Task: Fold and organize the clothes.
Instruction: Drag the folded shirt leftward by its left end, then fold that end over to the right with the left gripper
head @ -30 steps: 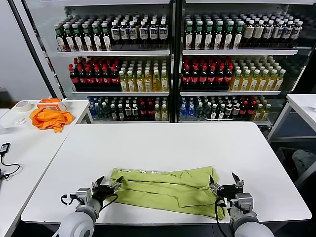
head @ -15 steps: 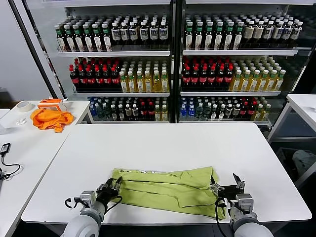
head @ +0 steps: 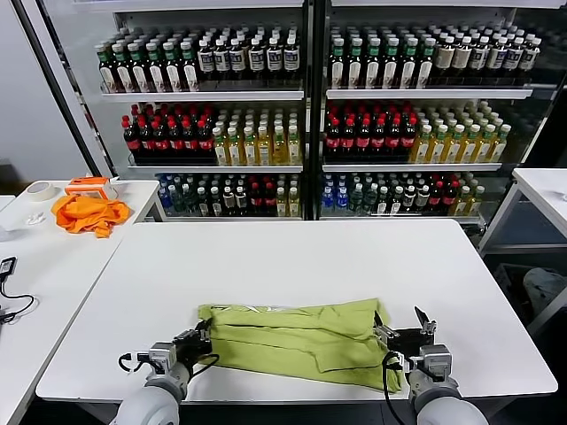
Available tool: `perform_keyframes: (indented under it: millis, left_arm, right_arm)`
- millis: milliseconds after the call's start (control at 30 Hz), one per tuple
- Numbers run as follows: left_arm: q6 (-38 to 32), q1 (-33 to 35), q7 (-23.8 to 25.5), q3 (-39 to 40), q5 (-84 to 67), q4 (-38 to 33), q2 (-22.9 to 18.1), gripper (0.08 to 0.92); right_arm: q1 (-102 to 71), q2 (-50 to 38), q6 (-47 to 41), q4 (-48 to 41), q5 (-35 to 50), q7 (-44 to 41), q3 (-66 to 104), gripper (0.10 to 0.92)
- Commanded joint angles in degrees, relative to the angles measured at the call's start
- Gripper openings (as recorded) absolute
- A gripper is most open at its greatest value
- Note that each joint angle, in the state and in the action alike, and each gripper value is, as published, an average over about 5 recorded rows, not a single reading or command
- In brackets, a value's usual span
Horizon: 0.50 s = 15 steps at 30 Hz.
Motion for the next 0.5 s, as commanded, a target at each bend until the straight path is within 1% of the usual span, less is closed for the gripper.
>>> perform_keyframes:
  millis: [33,200,300,400,500]
  left_arm:
    - [3.29,6.04,-0.56,-19.06,10.29,-3.95,5.99,0.112]
    - [5.82,10.52,-1.19,-28.13,10.10,-2.93,9.96,0.112]
    - [8.12,11.30,-2.21,-30.45,7.58,-4.74,11.16,0.112]
    - [9.52,10.50,-3.62,-28.41,1.89,-9.45,10.32,0.112]
    - [9.58,9.60,-3.95,-22.87,-2.38,-14.48,8.22,0.112]
  right_arm:
    - [0.97,0.15,-0.13,0.29,-0.09,0.00,-0.27,0.823]
    - [1.60,0.25,-0.33,0.65,-0.08,-0.03,-0.56,0.823]
    - [1.84,0.29,-0.39,0.75,-0.09,-0.04,-0.57,0.823]
    - [1.79,0.16,-0.43,0.64,-0.11,-0.02,-0.57,0.823]
    - [1.61,-0.03,-0.47,0.51,-0.25,0.00,-0.59,0.823]
